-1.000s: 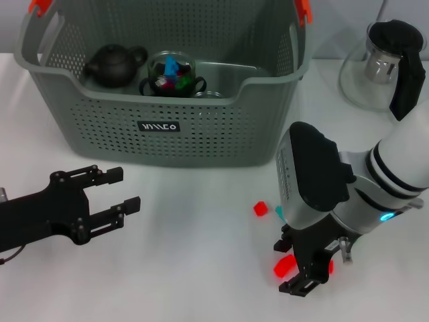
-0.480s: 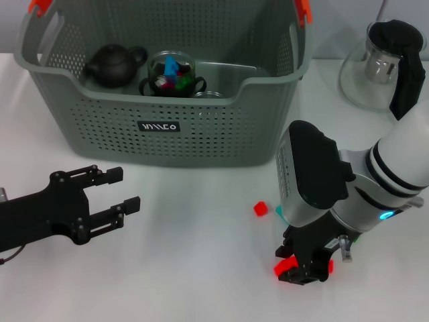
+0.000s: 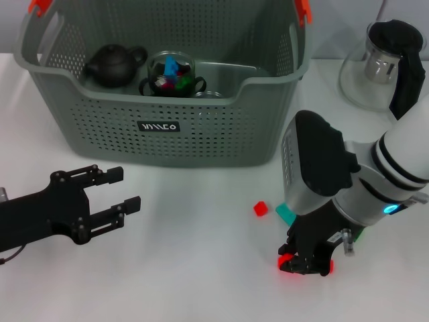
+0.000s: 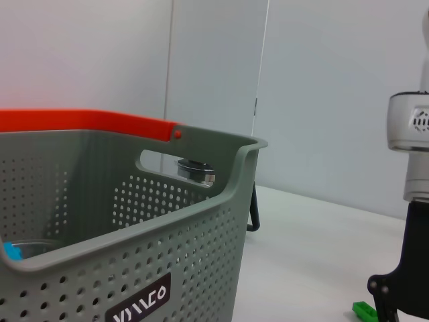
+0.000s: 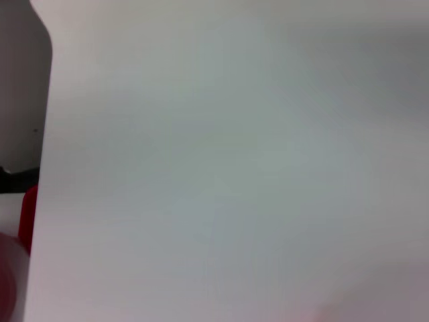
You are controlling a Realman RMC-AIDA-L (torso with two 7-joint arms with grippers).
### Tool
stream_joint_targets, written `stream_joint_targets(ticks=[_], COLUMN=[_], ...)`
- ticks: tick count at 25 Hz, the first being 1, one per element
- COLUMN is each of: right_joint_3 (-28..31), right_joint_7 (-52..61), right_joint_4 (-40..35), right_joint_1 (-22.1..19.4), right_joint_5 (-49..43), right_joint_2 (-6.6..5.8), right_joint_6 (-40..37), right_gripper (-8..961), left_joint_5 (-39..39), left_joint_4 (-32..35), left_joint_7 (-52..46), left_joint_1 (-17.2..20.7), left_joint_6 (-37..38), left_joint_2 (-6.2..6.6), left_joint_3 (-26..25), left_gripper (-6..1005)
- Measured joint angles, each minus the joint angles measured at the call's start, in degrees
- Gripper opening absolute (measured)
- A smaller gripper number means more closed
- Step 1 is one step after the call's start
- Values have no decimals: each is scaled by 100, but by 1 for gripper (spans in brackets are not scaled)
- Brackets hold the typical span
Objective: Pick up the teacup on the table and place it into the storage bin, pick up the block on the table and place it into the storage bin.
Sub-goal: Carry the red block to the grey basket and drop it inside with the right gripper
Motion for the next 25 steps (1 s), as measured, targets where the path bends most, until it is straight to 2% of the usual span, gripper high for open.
stream_joint_targets(ticks=[4, 6, 8, 13, 15, 21, 25], right_joint_3=[301, 660, 1331, 3448, 4041, 4743, 4802], right_joint_7=[-51, -212, -514, -1410, -1678, -2102, -1976], right_joint_4=[-150, -324, -472, -531, -469, -319, -265], right_joint_1=[-13, -59, -99, -120, -178, -533, -633], right_joint_5=[72, 220, 507, 1609, 2074, 3666, 4665], right_joint_2=[-6, -19, -27, -65, -71, -47, -27], right_joint_6=[-228, -492, -916, -2032, -2281, -2365, -1675], right_gripper=[198, 199, 199, 200, 199, 197, 198], left_joint_5=[-2, -3, -4, -6, -6, -6, -9], left_joint_4=[0, 0, 0, 0, 1, -6, -14], left_joint_7=[0, 0, 0, 0, 0, 0, 0], left_joint_1=[5, 5, 2, -17, -19, -39, -68], left_joint_6=[0, 0, -3, -6, -23, -111, -147], left_joint_2=[0, 0, 1, 9, 9, 9, 9], left_joint_3=[-3, -35, -70, -87, -89, -88, -88], left_gripper=[613, 613, 613, 614, 614, 613, 613])
